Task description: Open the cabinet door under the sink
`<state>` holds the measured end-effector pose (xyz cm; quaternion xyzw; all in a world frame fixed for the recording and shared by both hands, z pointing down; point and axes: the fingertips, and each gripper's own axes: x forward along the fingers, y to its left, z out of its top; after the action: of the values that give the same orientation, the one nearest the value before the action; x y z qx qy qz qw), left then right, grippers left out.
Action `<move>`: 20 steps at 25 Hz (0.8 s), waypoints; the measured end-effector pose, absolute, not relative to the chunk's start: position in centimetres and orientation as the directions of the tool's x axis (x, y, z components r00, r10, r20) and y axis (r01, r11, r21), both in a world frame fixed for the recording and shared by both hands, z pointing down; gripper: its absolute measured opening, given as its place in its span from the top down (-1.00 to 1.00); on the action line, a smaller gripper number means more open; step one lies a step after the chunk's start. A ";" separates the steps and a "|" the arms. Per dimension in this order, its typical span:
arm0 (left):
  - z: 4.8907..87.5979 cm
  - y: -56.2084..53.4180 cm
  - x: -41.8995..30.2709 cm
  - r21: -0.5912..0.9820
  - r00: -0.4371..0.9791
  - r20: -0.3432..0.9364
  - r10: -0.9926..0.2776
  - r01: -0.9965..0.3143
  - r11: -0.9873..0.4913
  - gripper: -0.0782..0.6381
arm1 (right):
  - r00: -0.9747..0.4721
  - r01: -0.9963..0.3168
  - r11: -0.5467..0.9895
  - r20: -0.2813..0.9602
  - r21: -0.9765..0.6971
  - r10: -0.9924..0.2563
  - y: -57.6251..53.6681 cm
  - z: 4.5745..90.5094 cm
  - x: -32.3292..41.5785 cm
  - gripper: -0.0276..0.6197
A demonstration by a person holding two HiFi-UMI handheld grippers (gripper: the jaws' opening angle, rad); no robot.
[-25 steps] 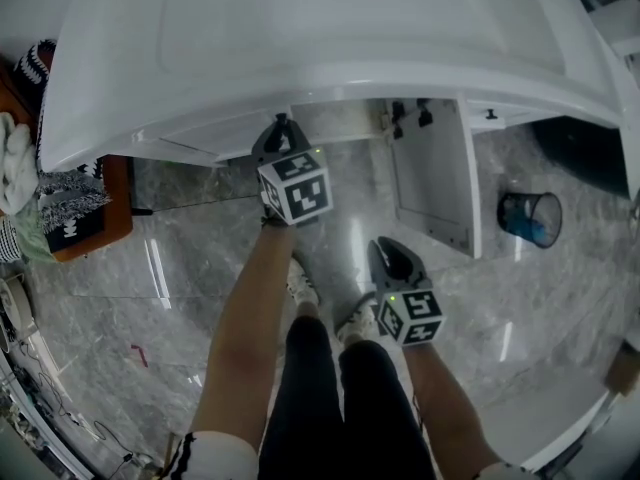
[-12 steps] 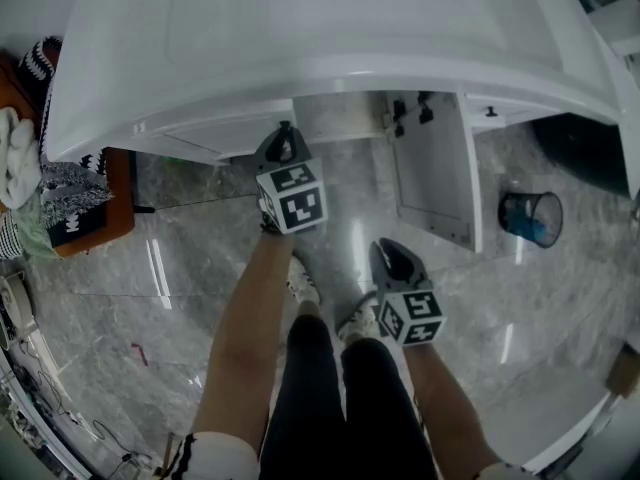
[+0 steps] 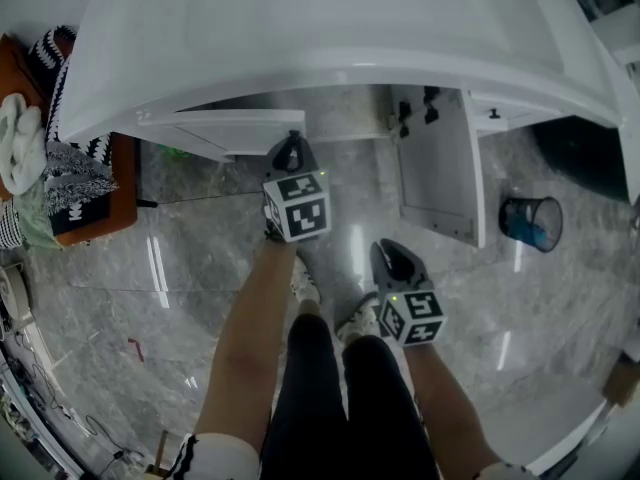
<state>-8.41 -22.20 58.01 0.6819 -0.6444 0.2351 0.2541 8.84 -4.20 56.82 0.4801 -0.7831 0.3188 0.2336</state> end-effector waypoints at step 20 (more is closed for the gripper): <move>57.9 -16.9 -9.4 0.060 0.071 0.653 -0.754 -0.997 -0.042 0.66 | -0.462 -0.883 0.373 0.658 -0.283 -0.595 -3.4 56.4 8.0 0.69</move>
<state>-9.38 -16.87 57.90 0.6834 -0.6408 0.2321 0.2618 8.01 -3.39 56.42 0.4644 -0.7957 0.3128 0.2308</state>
